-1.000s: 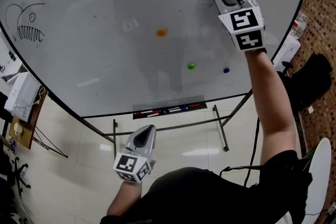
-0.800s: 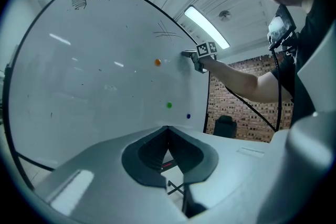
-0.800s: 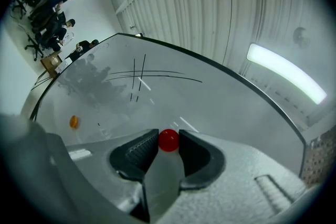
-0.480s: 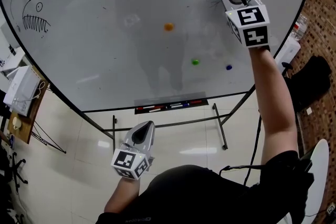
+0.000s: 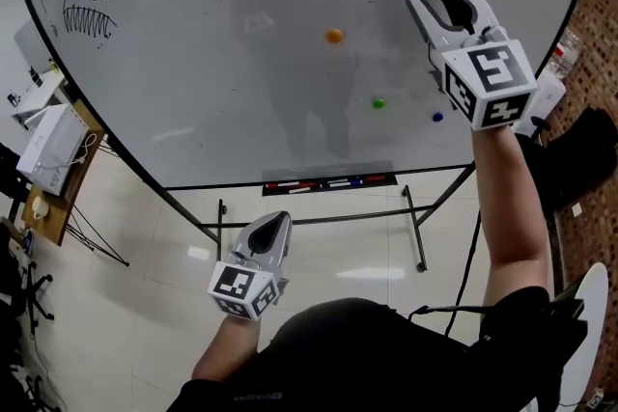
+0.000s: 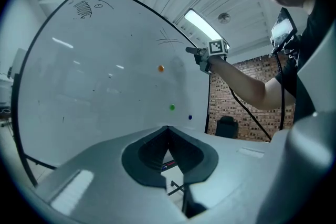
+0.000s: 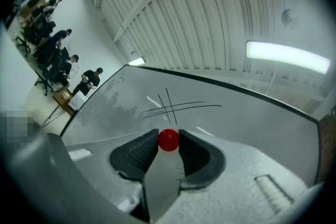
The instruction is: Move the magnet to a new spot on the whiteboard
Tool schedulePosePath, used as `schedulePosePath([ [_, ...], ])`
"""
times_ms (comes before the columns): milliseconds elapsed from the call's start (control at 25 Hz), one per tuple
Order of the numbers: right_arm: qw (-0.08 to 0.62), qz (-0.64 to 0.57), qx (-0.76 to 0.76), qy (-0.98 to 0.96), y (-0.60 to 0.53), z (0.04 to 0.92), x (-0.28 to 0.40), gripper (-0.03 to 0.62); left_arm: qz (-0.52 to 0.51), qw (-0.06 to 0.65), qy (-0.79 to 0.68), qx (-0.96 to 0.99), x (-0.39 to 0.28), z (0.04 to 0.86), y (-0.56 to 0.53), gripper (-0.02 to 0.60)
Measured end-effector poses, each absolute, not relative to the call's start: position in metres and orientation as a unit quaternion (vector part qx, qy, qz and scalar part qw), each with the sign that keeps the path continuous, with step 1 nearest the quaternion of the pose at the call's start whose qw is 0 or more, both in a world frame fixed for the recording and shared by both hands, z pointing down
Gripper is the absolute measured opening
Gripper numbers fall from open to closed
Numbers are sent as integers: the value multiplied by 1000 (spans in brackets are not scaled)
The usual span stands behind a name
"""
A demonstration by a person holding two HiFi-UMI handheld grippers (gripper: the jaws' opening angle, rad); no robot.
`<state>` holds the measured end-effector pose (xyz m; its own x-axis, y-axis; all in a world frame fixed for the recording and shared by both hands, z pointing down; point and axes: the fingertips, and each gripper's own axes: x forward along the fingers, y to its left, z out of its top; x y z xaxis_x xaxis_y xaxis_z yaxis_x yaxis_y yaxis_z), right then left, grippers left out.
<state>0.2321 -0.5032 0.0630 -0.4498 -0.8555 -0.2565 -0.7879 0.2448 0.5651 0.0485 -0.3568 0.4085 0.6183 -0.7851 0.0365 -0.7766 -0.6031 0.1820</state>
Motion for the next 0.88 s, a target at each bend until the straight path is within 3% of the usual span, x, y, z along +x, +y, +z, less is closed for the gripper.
schedulePosePath([
  [480,-2,-243,447,-861,-427,142,192,106,-18,93,-457,884,19,415,-341,17],
  [880,-4,-134,412,-901,-370,256,164,106,-26,90,-459,884,5,407,-331,17],
])
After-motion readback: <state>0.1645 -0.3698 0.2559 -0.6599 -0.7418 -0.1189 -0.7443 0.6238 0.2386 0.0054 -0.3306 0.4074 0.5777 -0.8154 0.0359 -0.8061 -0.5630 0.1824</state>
